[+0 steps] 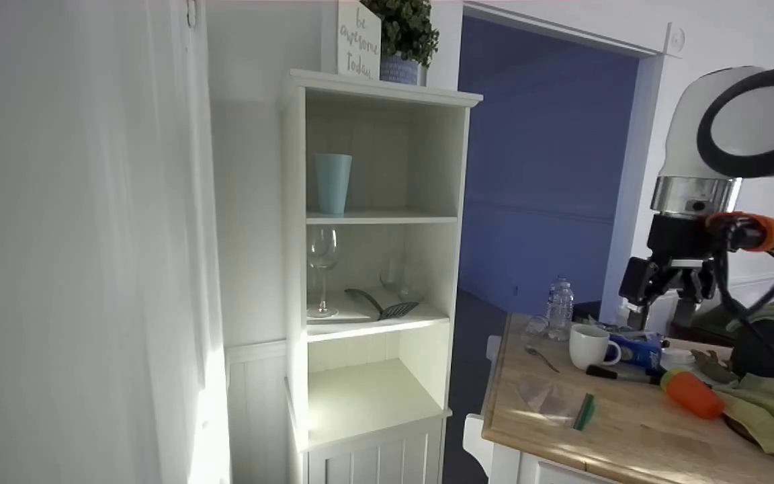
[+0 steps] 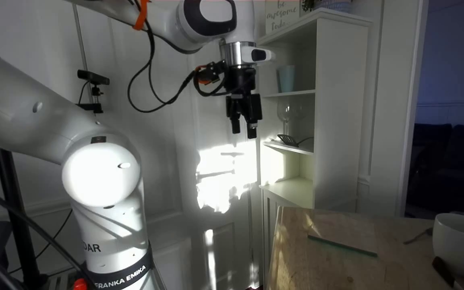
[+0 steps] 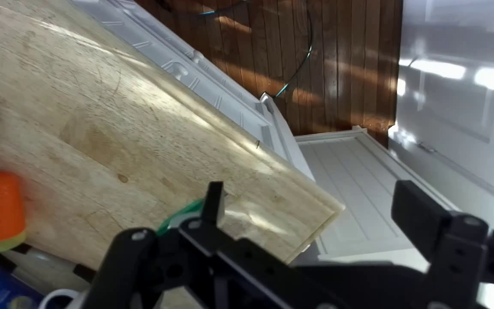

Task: Put the orange and yellow cup upright and move them to the left

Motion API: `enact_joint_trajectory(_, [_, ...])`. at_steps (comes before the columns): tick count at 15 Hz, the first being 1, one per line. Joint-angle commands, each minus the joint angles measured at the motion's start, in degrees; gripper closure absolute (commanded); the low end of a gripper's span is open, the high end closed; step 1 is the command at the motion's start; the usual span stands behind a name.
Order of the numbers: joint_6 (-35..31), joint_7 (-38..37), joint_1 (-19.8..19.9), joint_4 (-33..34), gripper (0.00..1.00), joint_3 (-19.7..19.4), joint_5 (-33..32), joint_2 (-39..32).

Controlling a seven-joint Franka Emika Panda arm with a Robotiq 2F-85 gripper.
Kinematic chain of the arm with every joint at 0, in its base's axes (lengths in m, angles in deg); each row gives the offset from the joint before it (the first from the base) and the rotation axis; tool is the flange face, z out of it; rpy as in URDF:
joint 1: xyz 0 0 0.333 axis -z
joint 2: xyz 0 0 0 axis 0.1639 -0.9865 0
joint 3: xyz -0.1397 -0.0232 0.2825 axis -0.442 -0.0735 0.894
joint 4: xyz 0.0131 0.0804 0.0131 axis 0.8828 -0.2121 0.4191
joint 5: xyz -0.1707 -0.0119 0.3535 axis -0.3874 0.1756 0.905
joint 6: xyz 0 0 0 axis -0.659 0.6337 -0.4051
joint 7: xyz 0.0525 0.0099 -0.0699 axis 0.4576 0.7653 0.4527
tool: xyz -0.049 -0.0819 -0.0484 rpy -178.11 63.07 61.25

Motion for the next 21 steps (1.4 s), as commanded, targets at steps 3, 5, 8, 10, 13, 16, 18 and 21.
enact_joint_trajectory(3, [-1.98, -7.94, 8.82, 10.16, 0.0, -2.3, -3.01, -14.69])
enact_joint_trajectory(5, [-4.78, -11.11, 11.27, 12.52, 0.0, -3.39, -3.34, -18.62])
enact_joint_trajectory(8, [-10.21, -16.04, 14.41, 15.88, 0.0, -5.24, -4.09, -25.2])
enact_joint_trajectory(10, [-14.3, -19.97, 16.19, 17.56, 0.0, -6.21, -5.54, -29.51])
enact_joint_trajectory(13, [-18.88, -27.19, 18.26, 20.72, 0.0, -7.38, -9.31, -36.04])
enact_joint_trajectory(16, [-20.56, -35.6, 18.81, 24.85, 0.0, -9.34, -13.29, -42.14])
enact_joint_trajectory(18, [-20.21, -41.35, 18.35, 27.91, 0.0, -11.2, -15.97, -46.19])
enact_joint_trajectory(21, [-18.32, -49.16, 17.46, 31.95, 0.0, -14.31, -19.32, -51.35])
